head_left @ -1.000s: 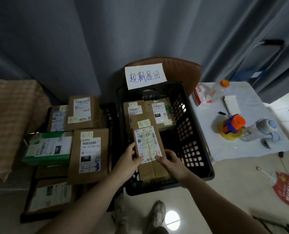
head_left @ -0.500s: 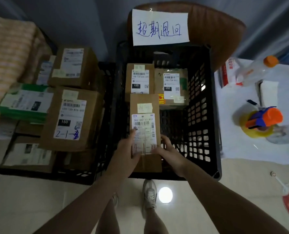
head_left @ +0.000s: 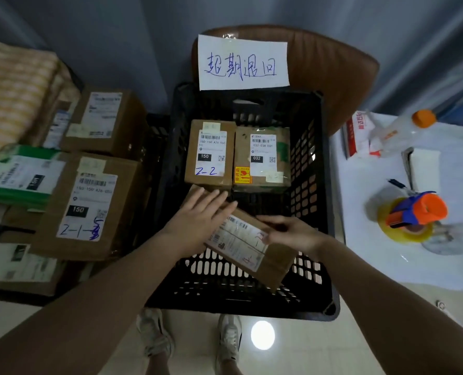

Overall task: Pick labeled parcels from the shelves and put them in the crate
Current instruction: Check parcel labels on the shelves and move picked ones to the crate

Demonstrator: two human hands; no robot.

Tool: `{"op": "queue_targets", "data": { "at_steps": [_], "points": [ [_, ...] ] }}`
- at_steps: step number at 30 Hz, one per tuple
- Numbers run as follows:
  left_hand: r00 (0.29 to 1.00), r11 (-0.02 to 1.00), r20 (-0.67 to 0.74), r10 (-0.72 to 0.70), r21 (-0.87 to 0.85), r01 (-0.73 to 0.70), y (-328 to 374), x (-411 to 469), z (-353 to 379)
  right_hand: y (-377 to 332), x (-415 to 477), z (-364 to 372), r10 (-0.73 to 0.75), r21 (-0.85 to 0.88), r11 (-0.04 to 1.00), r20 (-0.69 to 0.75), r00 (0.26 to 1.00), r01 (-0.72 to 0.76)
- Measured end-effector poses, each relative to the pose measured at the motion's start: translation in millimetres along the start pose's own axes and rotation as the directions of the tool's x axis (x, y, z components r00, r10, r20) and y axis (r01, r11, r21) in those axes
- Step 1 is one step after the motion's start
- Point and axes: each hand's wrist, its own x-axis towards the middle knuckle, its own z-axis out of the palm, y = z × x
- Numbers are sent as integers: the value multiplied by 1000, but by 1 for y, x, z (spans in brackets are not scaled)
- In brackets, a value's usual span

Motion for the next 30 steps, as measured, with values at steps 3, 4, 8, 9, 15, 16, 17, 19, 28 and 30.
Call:
{"op": "queue_targets", "data": {
  "at_steps": [3,4,8,9,15,16,17,19,28,30],
  "points": [
    [999,999,44,-28,-14,29,-3,25,17,6,24,-11,-59,-47,997,-138,989,53],
    [995,998,69,-68,-13,69,-2,32,23,10,35,-12,-100,-106,992,-260,961,75],
    [960,966,149,-237,-71,250,4,58,43,25,72,5,-117,-311,950,-466,877,-38],
    [954,960,166,-250,-86,267,5,63,49,29,80,10,-83,-271,961,-455,886,-49],
    [960,968,138,-243,-24,249,6,69,80,51,112,25,-150,-278,961,-468,871,16],
    [966,971,109,-233,-23,237,7,67,81,52,113,25,-171,-305,952,-490,855,15],
    [972,975,84,-217,-18,220,9,65,82,53,113,25,-191,-328,944,-512,838,14],
    [978,978,38,-207,6,207,12,63,84,55,113,25,-221,-381,925,-533,817,2],
    [959,950,121,-256,-151,273,16,48,94,58,113,24,-274,-565,822,-509,816,-77],
    [951,943,158,-266,-164,291,17,47,93,56,114,23,-194,-575,806,-482,854,-142]
  ]
}}
